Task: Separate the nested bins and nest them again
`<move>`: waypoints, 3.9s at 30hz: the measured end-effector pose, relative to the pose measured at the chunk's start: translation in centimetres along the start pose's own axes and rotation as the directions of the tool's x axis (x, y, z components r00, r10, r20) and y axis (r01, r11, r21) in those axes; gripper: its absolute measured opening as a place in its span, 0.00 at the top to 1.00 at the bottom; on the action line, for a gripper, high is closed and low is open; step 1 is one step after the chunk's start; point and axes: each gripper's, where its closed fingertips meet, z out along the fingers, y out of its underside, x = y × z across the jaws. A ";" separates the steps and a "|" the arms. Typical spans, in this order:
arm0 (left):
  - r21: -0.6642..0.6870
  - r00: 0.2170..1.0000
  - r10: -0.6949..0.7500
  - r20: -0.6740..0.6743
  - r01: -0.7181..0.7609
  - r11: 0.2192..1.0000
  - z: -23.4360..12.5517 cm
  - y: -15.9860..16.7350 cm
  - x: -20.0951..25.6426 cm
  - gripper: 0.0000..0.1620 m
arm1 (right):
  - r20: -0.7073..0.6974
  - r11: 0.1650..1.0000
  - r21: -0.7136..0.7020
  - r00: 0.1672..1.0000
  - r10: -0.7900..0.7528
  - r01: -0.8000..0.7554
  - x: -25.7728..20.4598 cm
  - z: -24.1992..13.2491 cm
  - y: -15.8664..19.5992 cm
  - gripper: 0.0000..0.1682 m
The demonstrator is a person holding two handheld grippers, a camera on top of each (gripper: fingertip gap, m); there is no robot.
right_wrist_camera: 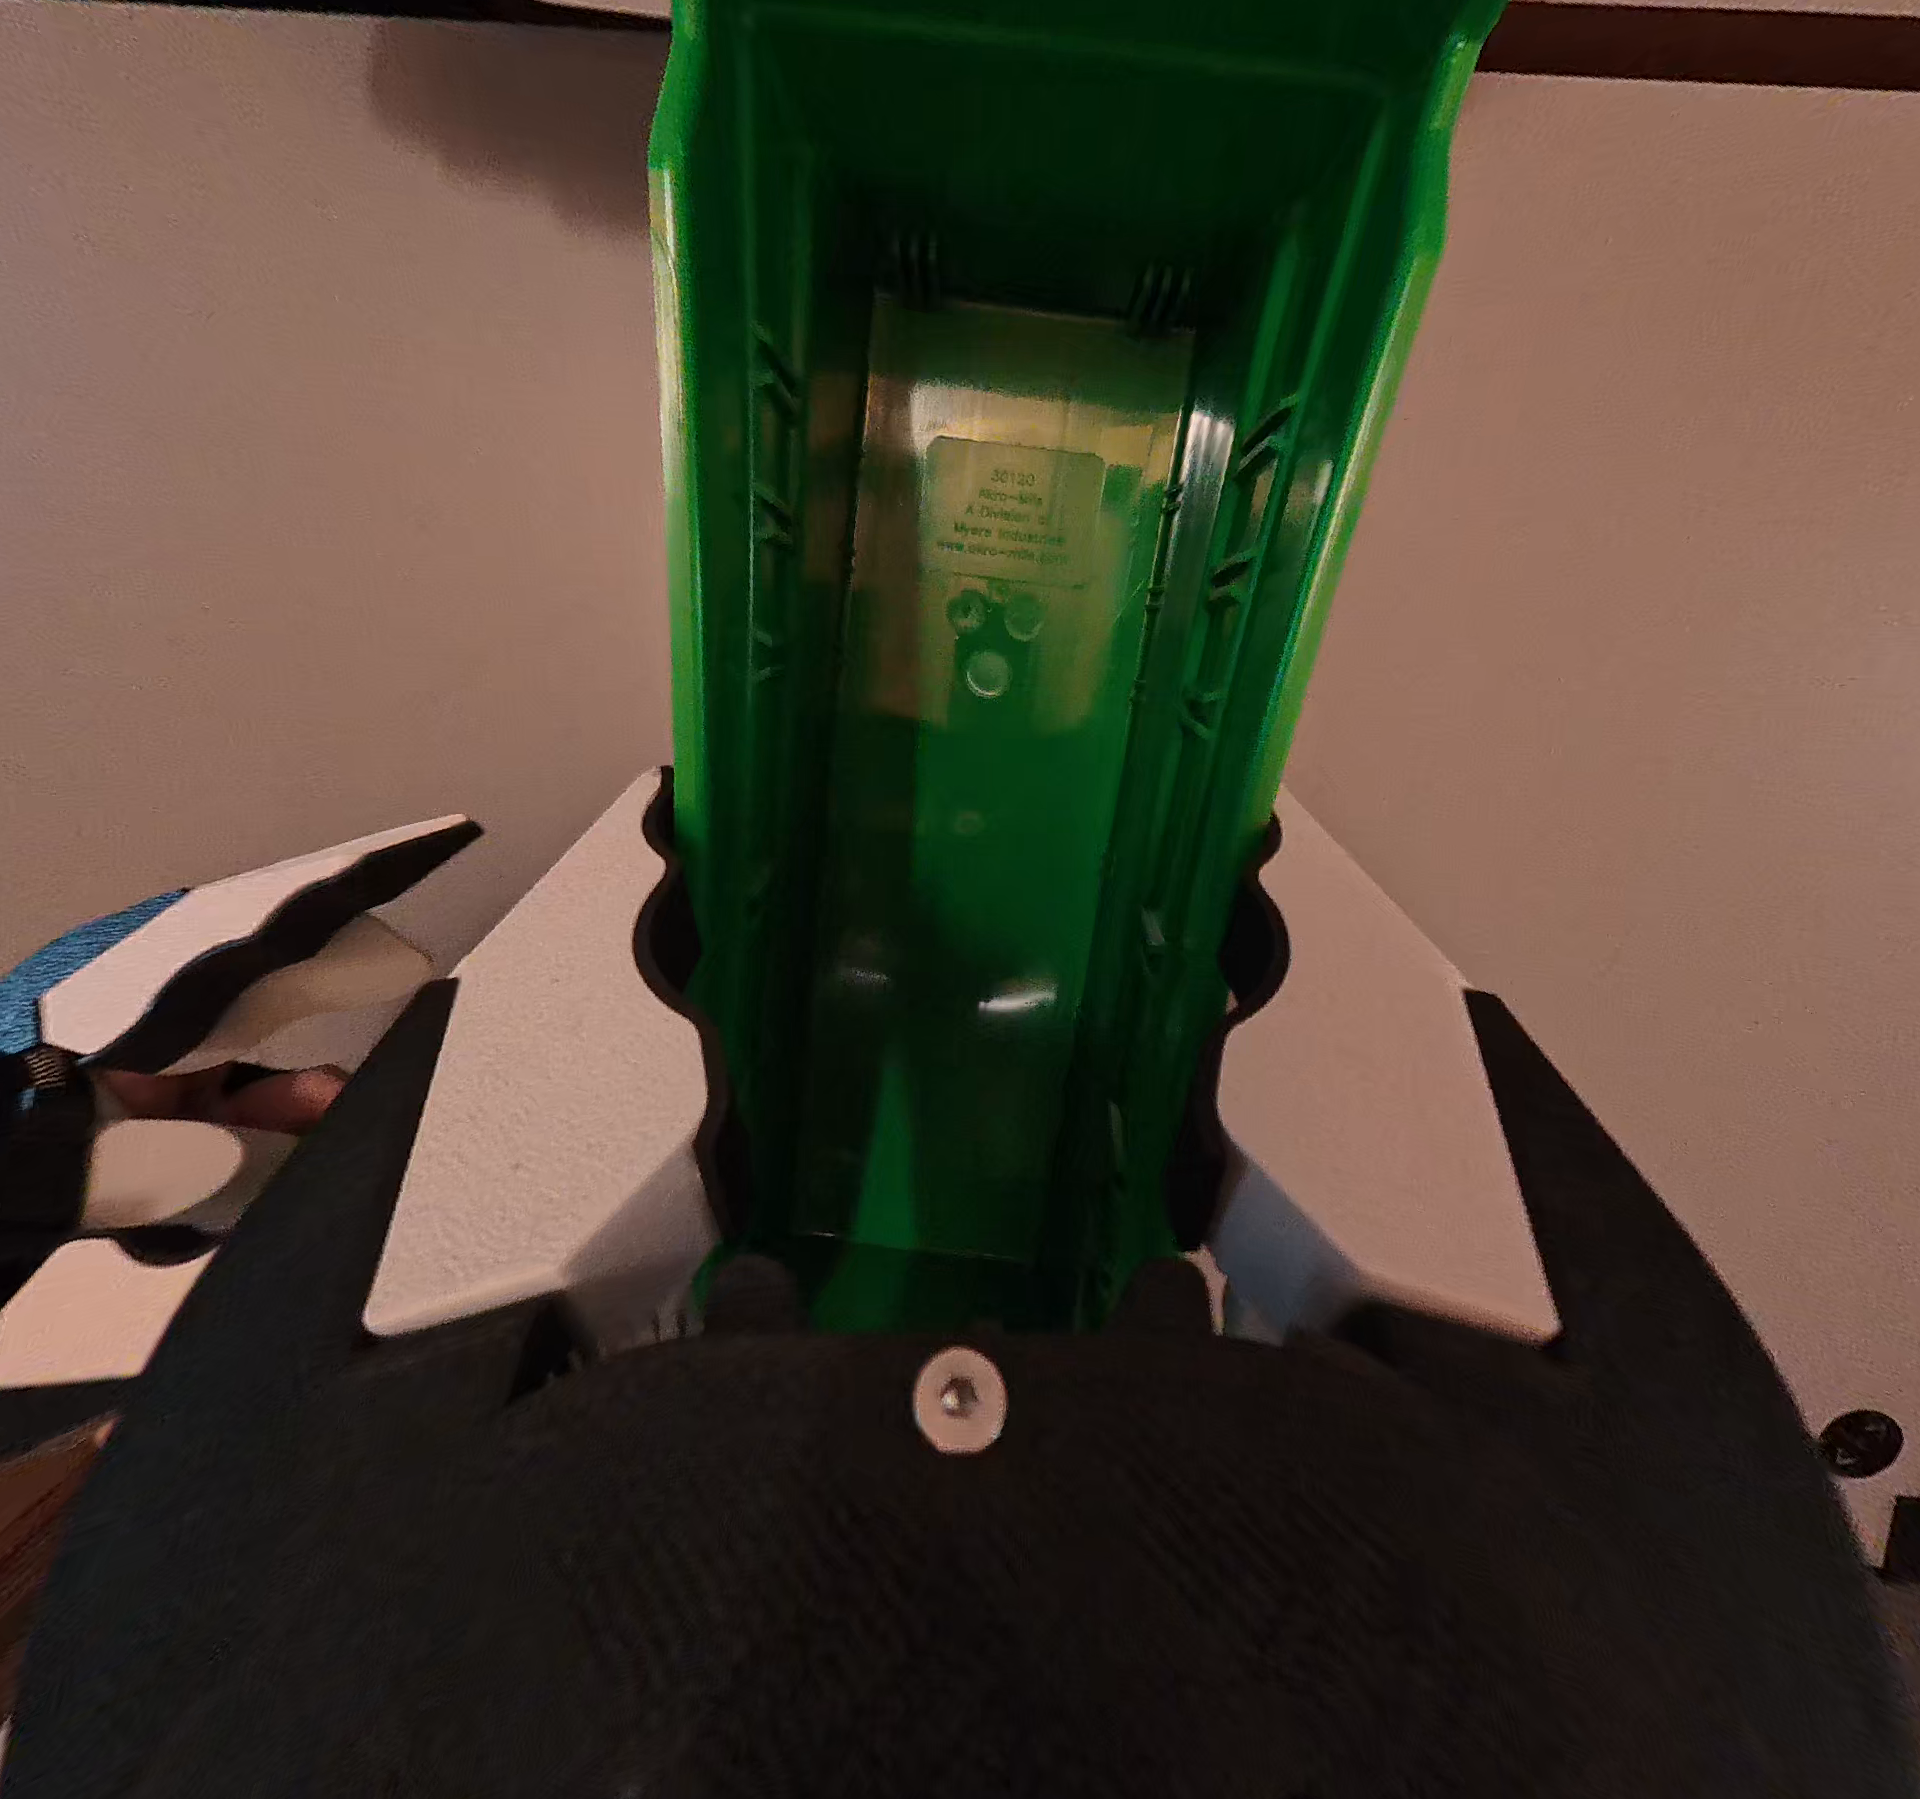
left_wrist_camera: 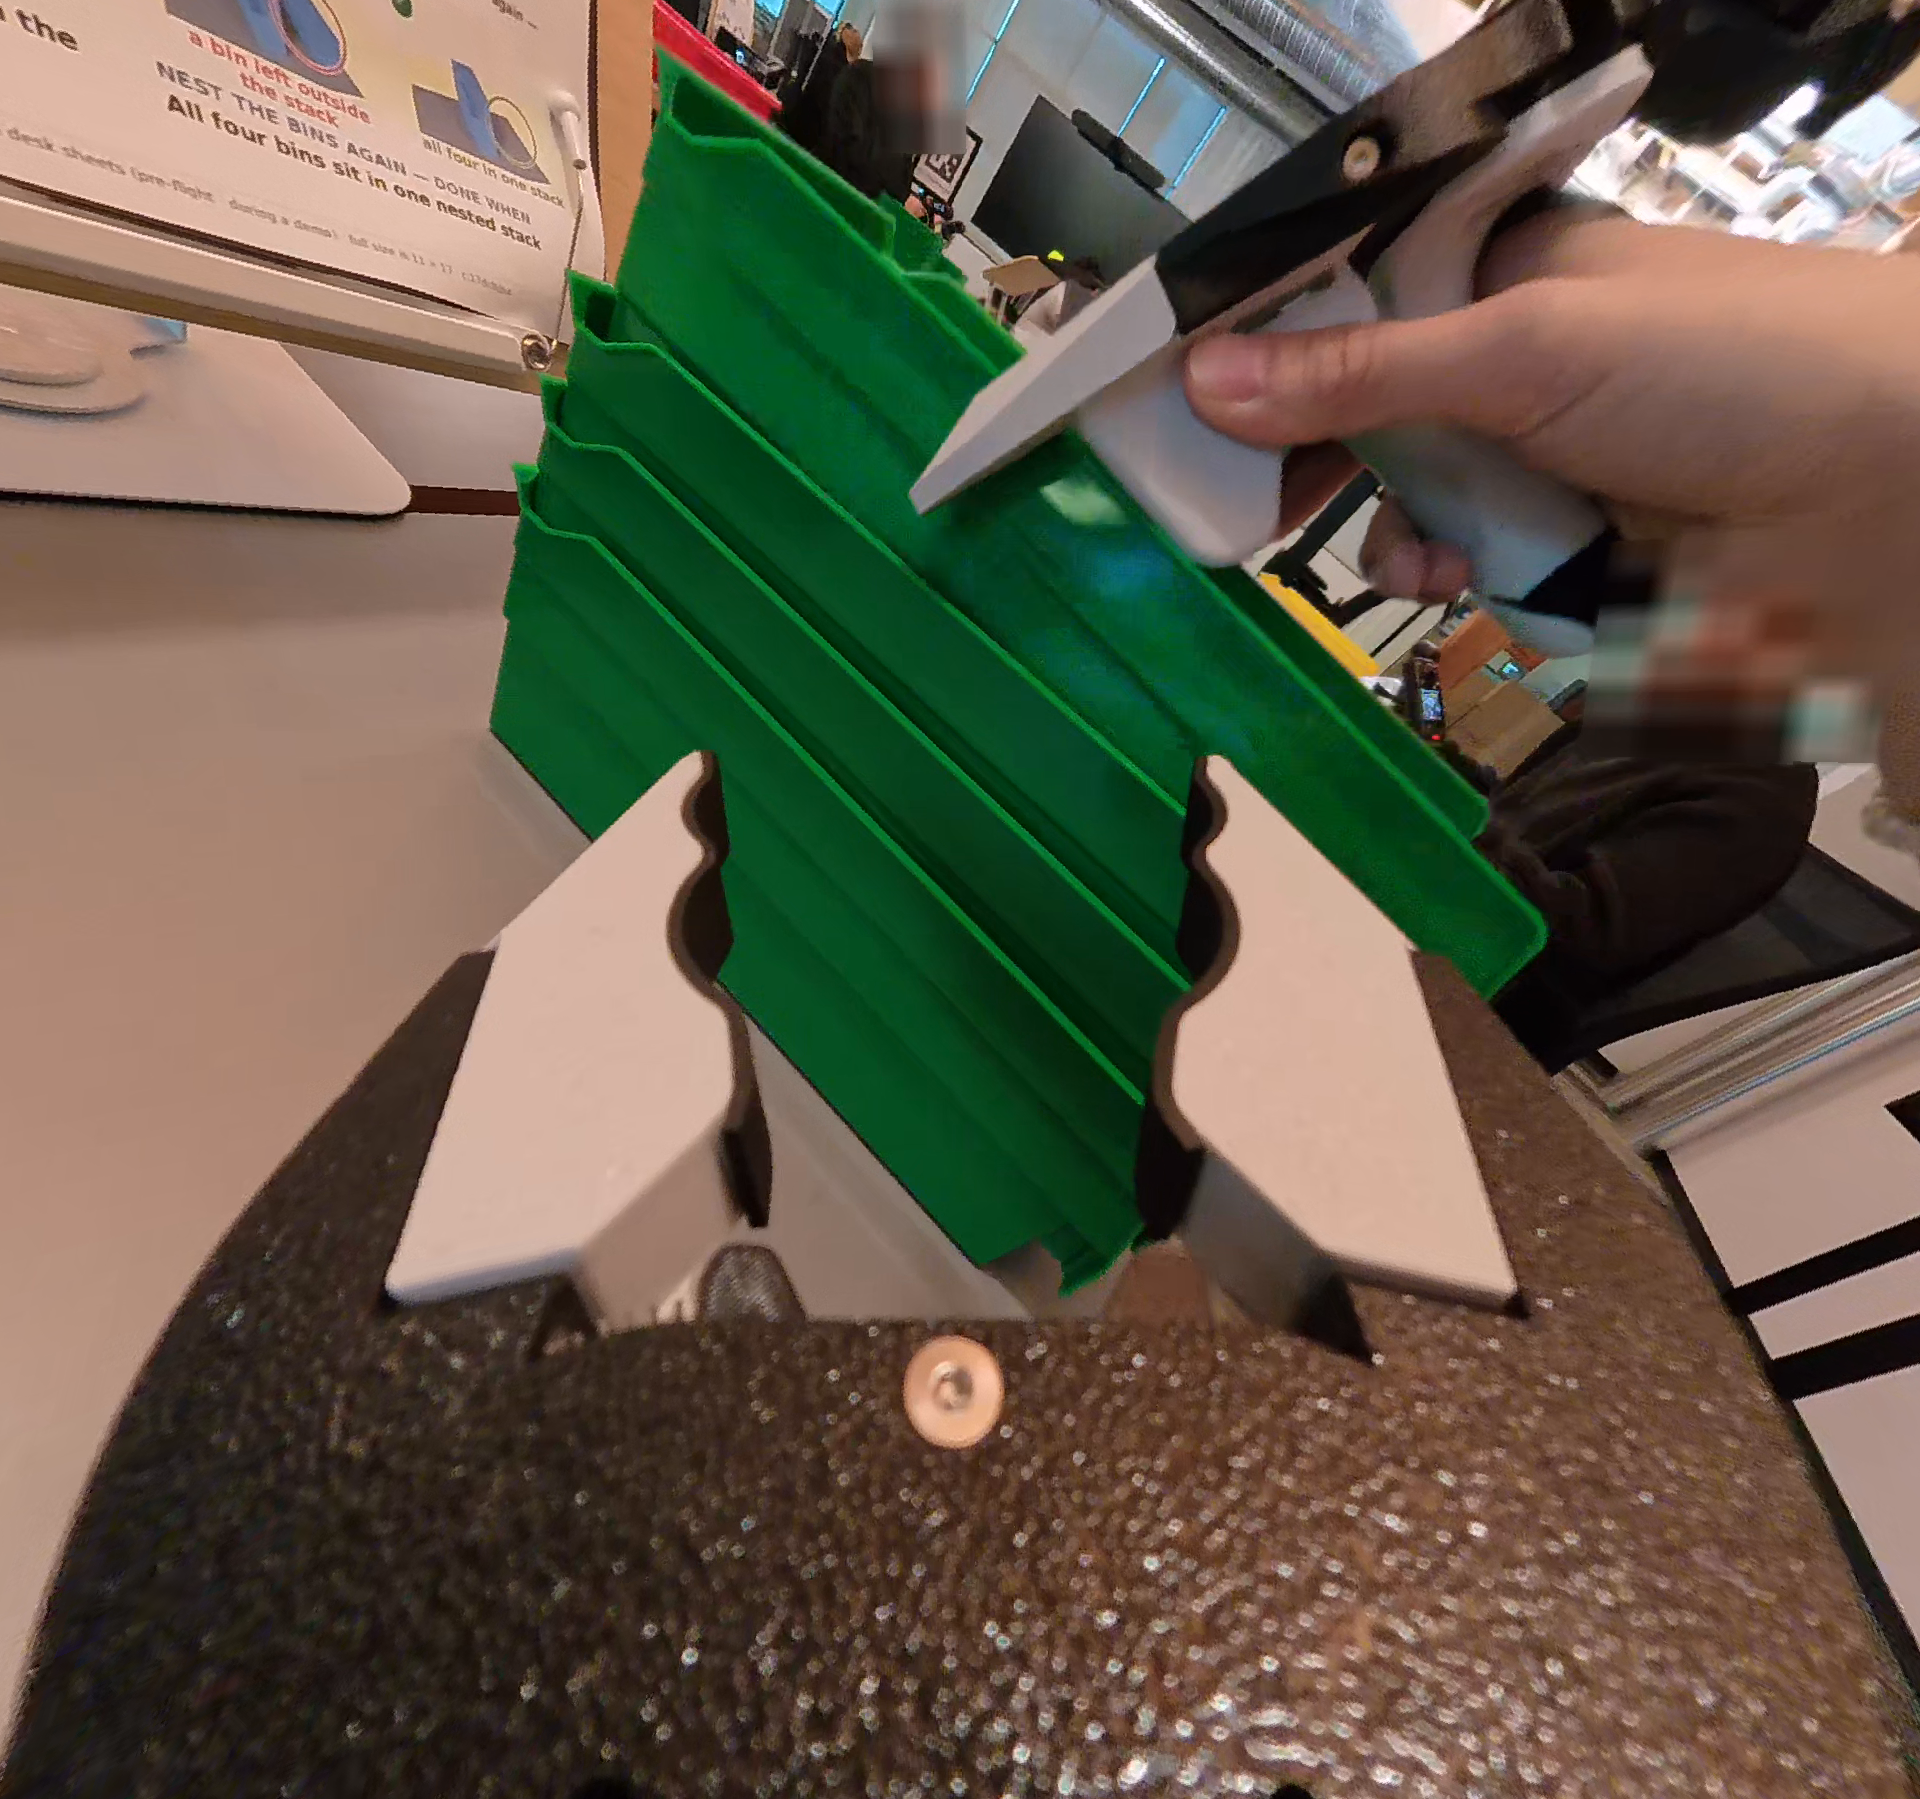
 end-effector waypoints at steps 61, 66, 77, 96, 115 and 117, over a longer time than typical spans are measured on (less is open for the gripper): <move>0.012 0.745 0.573 0.341 -0.613 0.790 -5.6 2.7 0.9 0.36 | 0.192 0.406 0.911 0.951 -0.243 -0.080 13.5 -8.2 13.6 0.26; -0.005 0.825 0.457 0.332 -0.483 0.875 -5.3 2.5 2.0 0.35 | 0.058 0.411 0.911 0.981 -0.183 0.023 17.6 -6.0 13.9 0.16; -0.220 0.910 0.205 0.361 -0.130 0.967 2.8 -4.3 8.9 0.30 | -0.088 0.367 0.919 0.982 -0.166 0.144 19.9 -4.0 13.5 0.11; -0.701 0.694 0.303 0.653 0.404 0.587 11.2 1.0 2.0 0.39 | -0.030 0.409 0.908 0.987 -0.156 0.092 21.9 -3.7 13.8 0.11; -0.716 0.598 0.424 0.680 0.420 0.557 9.9 0.3 1.5 0.24 | -0.021 0.412 0.907 0.985 -0.174 0.092 21.2 -3.9 13.7 0.12; -0.713 0.593 0.420 0.686 0.437 0.548 9.9 0.6 1.1 0.21 | -0.020 0.413 0.906 0.985 -0.173 0.091 21.3 -3.9 13.8 0.12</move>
